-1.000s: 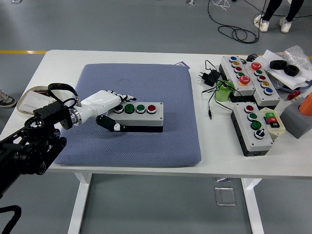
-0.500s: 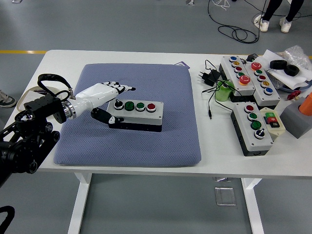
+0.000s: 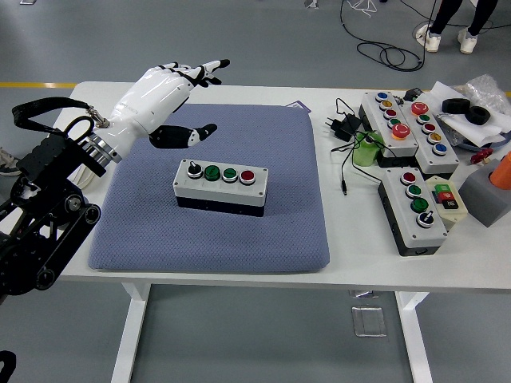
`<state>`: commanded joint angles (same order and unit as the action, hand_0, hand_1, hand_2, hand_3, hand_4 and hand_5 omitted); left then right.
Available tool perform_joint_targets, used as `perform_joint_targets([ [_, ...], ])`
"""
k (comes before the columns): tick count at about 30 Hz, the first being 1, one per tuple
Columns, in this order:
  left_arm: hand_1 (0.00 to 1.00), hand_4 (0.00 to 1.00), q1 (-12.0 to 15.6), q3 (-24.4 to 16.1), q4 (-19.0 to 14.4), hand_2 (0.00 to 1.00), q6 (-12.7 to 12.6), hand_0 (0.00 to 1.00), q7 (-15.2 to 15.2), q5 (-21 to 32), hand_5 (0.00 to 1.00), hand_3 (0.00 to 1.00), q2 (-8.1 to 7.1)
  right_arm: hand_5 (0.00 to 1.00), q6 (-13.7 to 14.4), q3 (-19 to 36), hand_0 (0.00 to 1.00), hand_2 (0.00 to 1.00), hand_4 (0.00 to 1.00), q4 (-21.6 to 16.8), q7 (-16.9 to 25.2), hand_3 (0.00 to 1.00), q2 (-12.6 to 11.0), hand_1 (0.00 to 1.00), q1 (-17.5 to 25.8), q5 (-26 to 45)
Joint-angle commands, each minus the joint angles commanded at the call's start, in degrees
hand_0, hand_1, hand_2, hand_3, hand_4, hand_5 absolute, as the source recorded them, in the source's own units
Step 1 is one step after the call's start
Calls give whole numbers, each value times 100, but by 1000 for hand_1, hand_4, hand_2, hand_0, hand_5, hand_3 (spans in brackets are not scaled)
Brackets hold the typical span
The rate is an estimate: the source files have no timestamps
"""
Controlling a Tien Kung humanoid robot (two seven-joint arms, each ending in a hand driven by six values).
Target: Pick up the button,place it on the desk,press the button,press the button
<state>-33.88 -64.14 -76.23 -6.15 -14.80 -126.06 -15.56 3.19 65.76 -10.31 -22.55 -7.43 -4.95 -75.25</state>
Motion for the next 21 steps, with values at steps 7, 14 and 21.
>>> perform_joint_targets([
  [7, 2, 580, -3, 266, -324, 2, 492, 47, 669, -37, 2, 700, -10, 209, 2, -11, 664, 700, 360, 0, 6, 580, -4, 626, -1, 19],
  [14, 2, 554, -37, 414, -239, 2, 1318, 41, 950, -394, 2, 694, -23, 208, 4, -28, 663, 699, 360, 0, 10, 579, -9, 626, -2, 42],
  [21, 2, 542, -82, 582, -106, 2, 1708, 47, 1005, -394, 2, 706, -22, 206, 4, -34, 663, 699, 360, 0, 9, 580, -9, 626, -10, 53],
])
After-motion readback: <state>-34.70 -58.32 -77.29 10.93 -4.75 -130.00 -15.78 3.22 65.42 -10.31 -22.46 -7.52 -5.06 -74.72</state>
